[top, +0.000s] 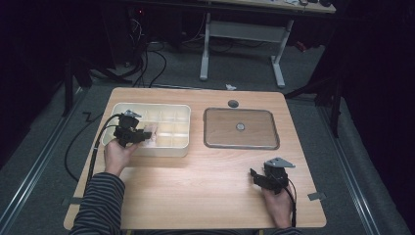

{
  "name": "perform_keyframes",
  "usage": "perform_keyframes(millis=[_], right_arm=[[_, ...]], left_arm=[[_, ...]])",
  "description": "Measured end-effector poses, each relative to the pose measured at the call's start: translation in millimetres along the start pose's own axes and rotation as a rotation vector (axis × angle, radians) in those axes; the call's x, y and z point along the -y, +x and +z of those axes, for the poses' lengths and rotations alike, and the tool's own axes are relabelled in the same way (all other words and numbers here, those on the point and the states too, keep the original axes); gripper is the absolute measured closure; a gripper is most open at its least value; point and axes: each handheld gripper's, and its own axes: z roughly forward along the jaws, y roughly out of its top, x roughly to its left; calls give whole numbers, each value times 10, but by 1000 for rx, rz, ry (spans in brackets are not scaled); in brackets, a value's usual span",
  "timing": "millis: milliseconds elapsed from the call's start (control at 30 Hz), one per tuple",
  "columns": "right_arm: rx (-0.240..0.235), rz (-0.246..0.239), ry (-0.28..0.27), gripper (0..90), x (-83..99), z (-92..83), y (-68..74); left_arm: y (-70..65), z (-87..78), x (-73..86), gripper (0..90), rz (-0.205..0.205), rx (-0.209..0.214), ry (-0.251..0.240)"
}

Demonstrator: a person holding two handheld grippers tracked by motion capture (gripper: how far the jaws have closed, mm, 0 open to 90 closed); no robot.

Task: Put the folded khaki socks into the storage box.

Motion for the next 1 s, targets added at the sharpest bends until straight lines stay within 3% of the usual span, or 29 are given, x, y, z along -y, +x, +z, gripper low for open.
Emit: perform_keyframes(millis=[400,533,900,1000], right_arm=[[0,0,0,373,0,0,0],[-1,1,0,373,0,0,1],[0,1,0,373,0,0,1],[0,1,0,373,0,0,0]], left_arm=[[-33,44,24,739,31,-24,59],[-14,54,30,739,21,-13,69],[-49,94,49,738,47,-39,108],[-45,114,74,738,37,-34,110]])
